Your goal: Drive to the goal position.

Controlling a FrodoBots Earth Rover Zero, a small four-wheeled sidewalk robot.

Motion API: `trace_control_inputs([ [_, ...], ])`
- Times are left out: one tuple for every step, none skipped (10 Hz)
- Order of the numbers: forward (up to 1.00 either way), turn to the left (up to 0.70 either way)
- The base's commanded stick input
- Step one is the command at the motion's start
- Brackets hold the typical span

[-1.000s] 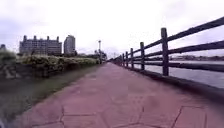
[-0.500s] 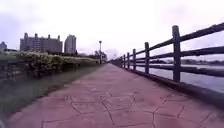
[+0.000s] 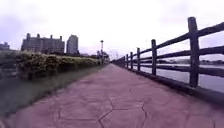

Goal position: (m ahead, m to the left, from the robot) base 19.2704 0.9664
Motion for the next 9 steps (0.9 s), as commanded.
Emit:
trace_control_inputs([
  [1.00, 0.00],
  [1.00, 0.00],
  [1.00, 0.00],
  [1.00, 0.00],
  [1.00, 0.00],
  [1.00, 0.00],
  [1.00, 0.00],
  [1.00, 0.00],
  [1.00, 0.00],
])
